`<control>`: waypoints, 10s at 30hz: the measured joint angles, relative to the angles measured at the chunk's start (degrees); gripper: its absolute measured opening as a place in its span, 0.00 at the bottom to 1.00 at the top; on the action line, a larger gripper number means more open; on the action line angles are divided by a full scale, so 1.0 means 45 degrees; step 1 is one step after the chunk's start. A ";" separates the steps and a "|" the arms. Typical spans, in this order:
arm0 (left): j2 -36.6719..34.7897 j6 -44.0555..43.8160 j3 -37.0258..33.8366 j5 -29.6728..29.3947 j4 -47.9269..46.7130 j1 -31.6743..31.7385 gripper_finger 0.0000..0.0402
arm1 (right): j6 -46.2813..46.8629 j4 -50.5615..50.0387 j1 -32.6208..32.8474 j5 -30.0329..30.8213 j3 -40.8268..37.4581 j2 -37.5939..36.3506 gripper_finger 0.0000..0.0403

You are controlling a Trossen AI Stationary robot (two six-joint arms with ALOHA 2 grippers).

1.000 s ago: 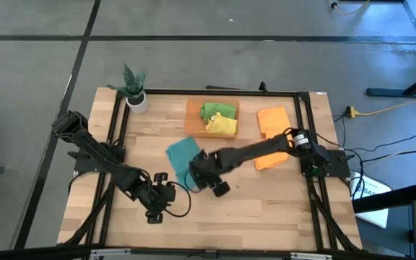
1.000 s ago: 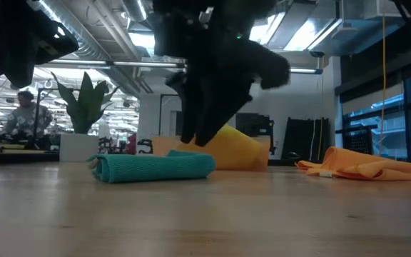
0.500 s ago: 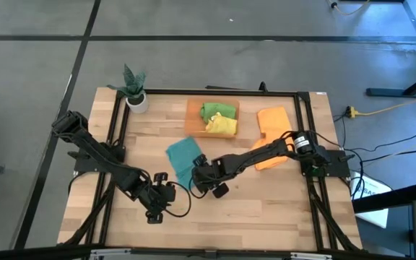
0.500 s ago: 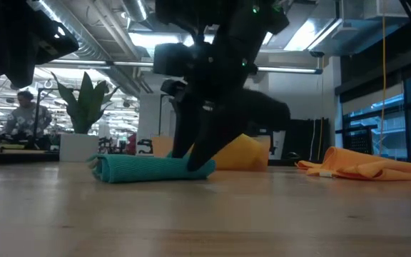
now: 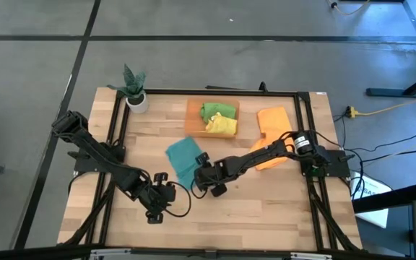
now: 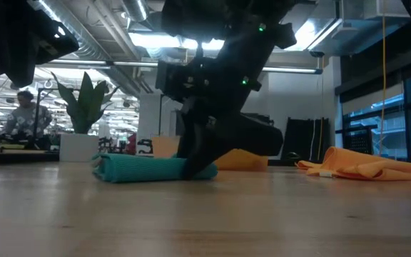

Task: Roll microfiber towels into tight, uniform cylinder then place into a basket
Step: Roll the blue microfiber cloth

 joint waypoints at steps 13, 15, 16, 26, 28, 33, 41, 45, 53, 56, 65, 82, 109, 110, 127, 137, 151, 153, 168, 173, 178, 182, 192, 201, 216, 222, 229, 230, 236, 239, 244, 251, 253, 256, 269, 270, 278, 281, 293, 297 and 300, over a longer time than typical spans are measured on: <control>0.0000 -0.0636 0.0000 0.0000 -0.0005 -0.0131 0.21 | 0.1550 -0.3336 -0.0026 -0.3723 0.1822 0.0034 0.02; 0.0000 -0.0647 0.0000 0.0003 -0.0005 -0.0206 0.21 | 0.1556 -0.4113 -0.0029 -0.4635 0.2414 0.0034 0.02; 0.0000 -0.0652 0.0000 0.0004 -0.0005 -0.0244 0.21 | 0.1538 -0.4410 -0.0030 -0.5032 0.2675 0.0034 0.02; 0.0000 -0.0934 0.0000 0.0005 0.0005 -0.0620 0.21 | 0.1818 -0.5055 -0.1231 -0.6828 0.3822 0.0034 0.01; 0.0000 -0.0957 0.0000 0.0001 0.0005 -0.0667 0.21 | 0.1980 -0.5054 -0.1611 -0.7628 0.3823 0.0034 0.01; 0.0000 -0.0957 0.0000 -0.0019 0.0005 -0.0719 0.21 | 0.2166 -0.5223 -0.2136 -0.8802 0.3832 0.0034 0.01; 0.0000 -0.0901 0.0000 -0.1605 -0.0006 -0.0714 0.21 | 0.2120 -0.5105 -0.2182 -0.9336 0.3841 0.0456 0.01; 0.0000 -0.0870 0.0000 -0.2583 -0.0053 -0.0653 0.21 | 0.2069 -0.4883 -0.2305 -0.9336 0.3842 0.0639 0.01; 0.0865 -0.0850 0.0019 -0.4571 -0.1007 -0.0043 0.22 | 0.2099 -0.4975 -0.2523 -0.9507 0.3842 0.0646 0.01; 0.1324 -0.0850 0.0019 -0.4583 -0.1557 0.0288 0.22 | 0.2063 -0.5014 -0.2497 -0.9559 0.3842 0.0646 0.01; 0.2475 -0.0593 0.0006 -0.4652 -0.1919 0.1036 0.22 | 0.1829 -0.5373 -0.2399 -0.9545 0.3837 0.0646 0.01; 0.3283 -0.0585 -0.0005 -0.4531 -0.1748 0.0805 0.21 | 0.1491 -0.3484 -0.3162 -0.9506 0.3842 0.0926 0.02; 0.3274 0.2851 -0.0005 -0.3526 0.1817 0.1540 0.21 | 0.1806 -0.2642 -0.3245 -1.0042 0.3832 0.1064 0.02; 0.3274 0.2849 -0.0005 -0.3521 0.1817 0.1540 0.21 | 0.1929 -0.2642 -0.3272 -1.0260 0.3832 0.1067 0.02; 0.1828 0.1379 -0.0005 -0.3366 -0.0742 0.0354 0.21 | 0.2974 -0.5458 -0.3376 -1.0749 0.3832 0.1064 0.02; 0.1253 0.1480 -0.0005 -0.3402 -0.0713 -0.0003 0.21 | 0.3565 -0.7457 -0.3161 -1.2941 0.3845 0.1162 0.02; 0.1273 0.1491 -0.0005 -0.3558 -0.0714 -0.0468 0.21 | 0.4588 -0.6352 -0.3522 -1.2585 0.3832 0.2385 0.02; 0.1273 0.1491 -0.0005 -0.3605 -0.0714 -0.0516 0.21 | 0.4837 -0.6090 -0.3522 -1.1979 0.3832 0.2381 0.02; 0.1273 0.1418 -0.0005 -0.3638 -0.0675 -0.0563 0.21 | 0.5185 -0.4855 -0.3526 -1.2140 0.3837 0.2370 0.26; 0.1277 0.1407 -0.0005 -0.3639 -0.0670 -0.0563 0.21 | 0.5872 -0.4836 -0.3674 -1.2138 0.4258 0.2390 0.37; 0.1277 0.1395 -0.0005 -0.3638 -0.0670 -0.0563 0.21 | 0.5819 -0.5628 -0.4020 -1.2058 0.5516 0.2399 0.40; 0.1282 0.1389 -0.0005 -0.3638 -0.0670 -0.0595 0.21 | 0.5766 -0.5733 -0.4075 -1.0321 0.6449 0.2399 0.40; 0.1287 0.1370 -0.0005 -0.3638 -0.0675 -0.0858 0.22 | 0.3460 -0.8827 -0.2963 -0.8500 0.7538 0.2059 0.40; 0.1287 0.1379 -0.0005 -0.3764 -0.0961 -0.0865 0.22 | 0.2171 -0.7981 -0.1256 -0.8428 0.6875 0.2088 0.40; 0.1287 0.0767 -0.0005 -0.3774 -0.0952 -0.0998 0.22 | 0.2160 -0.4678 -0.2196 -0.7170 0.5155 0.2074 0.40; 0.1287 0.0767 -0.0005 -0.3774 -0.0957 -0.0996 0.21 | 0.2138 -0.5183 -0.2267 -0.7146 0.5474 0.2084 0.40; 0.1287 0.0706 -0.0005 -0.3774 -0.1005 -0.0991 0.21 | 0.1834 -0.5751 -0.1831 -0.7154 0.5892 0.2071 0.40; 0.1287 0.0704 -0.0005 -0.3774 -0.1005 -0.0991 0.21 | 0.1756 -0.5764 -0.1735 -0.7151 0.5901 0.2064 0.40; 0.1287 0.0690 -0.0005 -0.3774 -0.1001 -0.0991 0.21 | 0.0600 -0.5787 -0.1107 -0.5233 0.5887 0.2069 0.40; 0.1287 0.0684 -0.0005 -0.3774 -0.1001 -0.0991 0.21 | 0.0436 -0.5578 -0.0911 -0.4102 0.5882 0.2069 0.40; 0.1287 0.0454 -0.0005 -0.3774 -0.1001 -0.0991 0.21 | 0.0349 -0.5421 -0.0904 -0.4472 0.5579 0.2185 0.40; 0.1287 0.0437 -0.0005 -0.3774 -0.1001 -0.0991 0.21 | -0.0177 -0.4338 -0.0743 -0.4064 0.4441 0.2156 0.40; 0.1287 0.0437 -0.0005 -0.3774 -0.1001 -0.0991 0.21 | -0.0163 -0.4093 -0.0748 -0.4047 0.4267 0.2128 0.40; 0.1287 0.0426 -0.0005 -0.3774 -0.1001 -0.0991 0.21 | 0.0078 -0.4046 -0.0748 -0.4011 0.4252 0.2132 0.40; 0.1287 0.0384 -0.0005 -0.3774 -0.0947 -0.0991 0.21 | 0.0836 -0.3561 -0.0782 -0.3475 0.4240 0.2200 0.07; 0.1287 0.0384 -0.0005 -0.3771 -0.0947 -0.0991 0.21 | 0.0830 -0.3604 -0.0789 -0.3665 0.4240 0.2200 0.04; 0.1287 0.0385 -0.0005 -0.3770 -0.0947 -0.0991 0.21 | 0.1218 -0.6585 -0.1088 -0.7348 0.5329 0.2345 0.02; 0.1287 0.0389 -0.0005 -0.3769 -0.0947 -0.0991 0.21 | 0.1221 -0.7587 -0.1234 -0.8632 0.6029 0.2339 0.02; 0.1287 0.0389 -0.0005 -0.3769 -0.0943 -0.0991 0.21 | 0.1222 -0.8682 -0.2135 -1.1658 0.6620 0.2426 0.01; 0.1287 0.0389 -0.0005 -0.3769 -0.0926 -0.0991 0.21 | 0.1203 -0.8584 -0.2618 -1.1998 0.6611 0.2711 0.01; 0.1287 0.0389 -0.0005 -0.3769 -0.0894 -0.0971 0.21 | 0.1181 -0.8477 -0.2942 -1.2888 0.6630 0.3043 0.01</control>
